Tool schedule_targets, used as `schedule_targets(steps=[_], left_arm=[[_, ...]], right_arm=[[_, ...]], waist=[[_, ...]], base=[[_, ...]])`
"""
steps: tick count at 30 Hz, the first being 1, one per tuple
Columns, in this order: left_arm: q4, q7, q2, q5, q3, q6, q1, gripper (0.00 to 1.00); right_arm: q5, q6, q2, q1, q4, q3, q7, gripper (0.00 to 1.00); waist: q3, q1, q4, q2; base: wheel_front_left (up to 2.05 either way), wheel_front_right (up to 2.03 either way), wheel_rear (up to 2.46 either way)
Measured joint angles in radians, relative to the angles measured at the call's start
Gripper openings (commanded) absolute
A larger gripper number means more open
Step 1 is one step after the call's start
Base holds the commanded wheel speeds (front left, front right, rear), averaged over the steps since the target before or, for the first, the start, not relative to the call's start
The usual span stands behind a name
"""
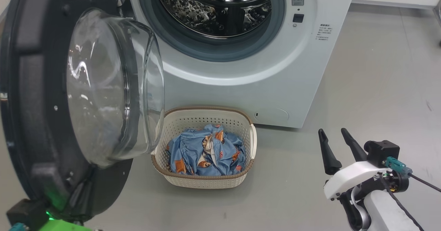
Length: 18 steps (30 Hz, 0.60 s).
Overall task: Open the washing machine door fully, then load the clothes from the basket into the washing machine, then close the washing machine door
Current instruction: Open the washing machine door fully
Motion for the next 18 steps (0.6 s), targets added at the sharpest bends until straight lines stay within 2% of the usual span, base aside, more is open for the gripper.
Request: schedule_targets(steps=[18], left_arm=[[0.012,-0.001,0.063,-0.011,0.1,0.028,-0.012,0.0]], right_arm=[[-0.005,0.001,0.009,0.0,0.003,-0.009,0.0,1.0]], waist=[[0.018,0.0,0.051,0.0]], base=[[0.0,0.0,0.0]])
